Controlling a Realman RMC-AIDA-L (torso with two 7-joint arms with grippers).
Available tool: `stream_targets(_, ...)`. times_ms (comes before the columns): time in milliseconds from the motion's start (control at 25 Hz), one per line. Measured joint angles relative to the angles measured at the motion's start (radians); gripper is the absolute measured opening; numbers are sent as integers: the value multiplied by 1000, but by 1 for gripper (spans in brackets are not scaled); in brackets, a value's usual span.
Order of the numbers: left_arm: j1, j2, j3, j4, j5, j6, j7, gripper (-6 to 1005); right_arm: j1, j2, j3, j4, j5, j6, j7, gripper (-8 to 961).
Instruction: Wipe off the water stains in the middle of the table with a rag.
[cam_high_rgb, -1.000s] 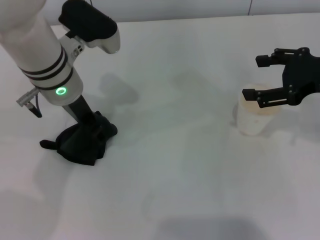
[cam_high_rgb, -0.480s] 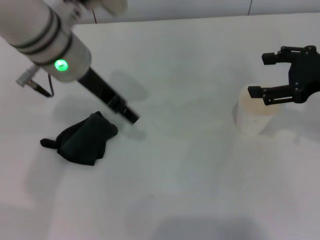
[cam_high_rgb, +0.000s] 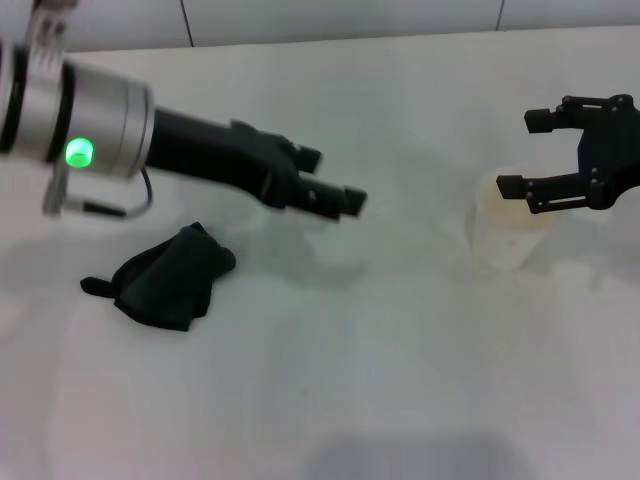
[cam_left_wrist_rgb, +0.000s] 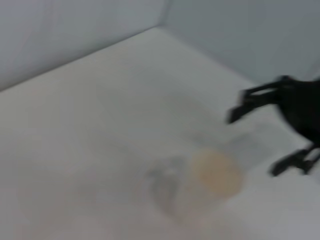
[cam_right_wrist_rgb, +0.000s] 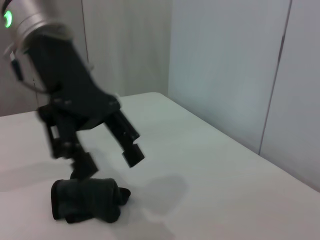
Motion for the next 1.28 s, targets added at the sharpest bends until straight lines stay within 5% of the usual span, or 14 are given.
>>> stream_targets(200,137,0,3,-104,-254,-54,286,893,0,0,0,4,-1,-1,0,872)
stream_targets(440,230,1,-3,-185,-325,-97,445,893,-1,0,-2,8,-3,-2,-1,872)
stream_targets(920,262,5,-7,-525,-586,-88,1021,893,-13,2,-13,90,-5,-24,-93,873)
stream_targets(1280,271,23,-32,-597,-575,-86,1041,893,-31,2,-28,125,-4,-91,-240,872)
